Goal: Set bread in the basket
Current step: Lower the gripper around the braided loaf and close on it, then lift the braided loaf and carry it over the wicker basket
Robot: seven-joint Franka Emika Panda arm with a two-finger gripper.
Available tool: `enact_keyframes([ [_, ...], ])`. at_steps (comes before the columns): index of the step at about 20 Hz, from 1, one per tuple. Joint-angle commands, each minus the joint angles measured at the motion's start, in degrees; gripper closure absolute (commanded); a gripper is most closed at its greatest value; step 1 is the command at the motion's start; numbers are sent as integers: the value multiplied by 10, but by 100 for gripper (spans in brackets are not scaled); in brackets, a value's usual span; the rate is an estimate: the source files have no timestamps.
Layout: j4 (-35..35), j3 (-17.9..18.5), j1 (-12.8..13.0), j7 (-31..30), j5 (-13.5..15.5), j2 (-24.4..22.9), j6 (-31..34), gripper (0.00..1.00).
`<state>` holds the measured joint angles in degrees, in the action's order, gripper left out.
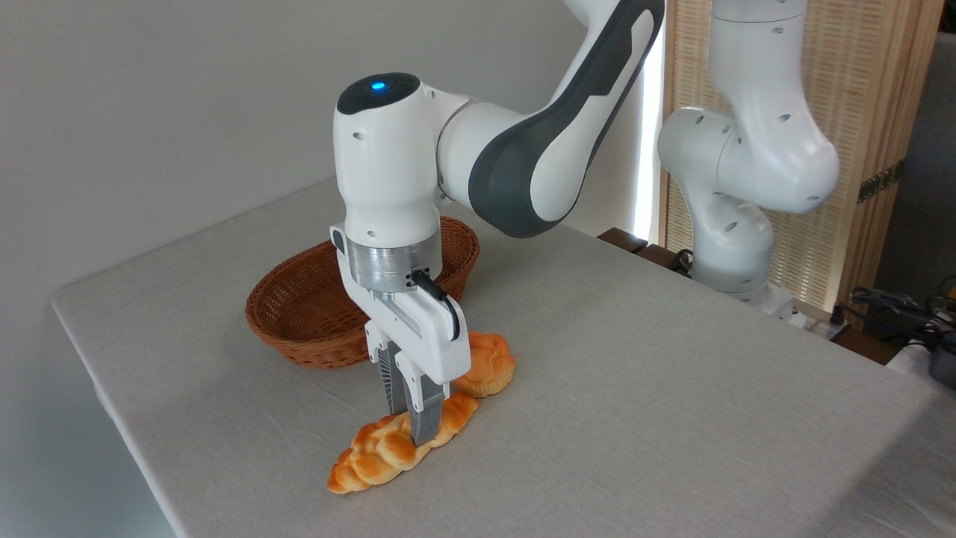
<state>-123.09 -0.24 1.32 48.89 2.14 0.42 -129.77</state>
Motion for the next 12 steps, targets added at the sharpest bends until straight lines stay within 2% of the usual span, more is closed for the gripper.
enact_keyframes([
  [1,21,2,1,4,3,2,-6,66],
  [3,48,1,1,-1,7,1,14,66],
  [8,143,-3,1,-6,53,0,134,66],
  [11,161,-8,3,-7,70,-3,183,66],
  [12,160,-21,4,-8,85,-16,194,66],
])
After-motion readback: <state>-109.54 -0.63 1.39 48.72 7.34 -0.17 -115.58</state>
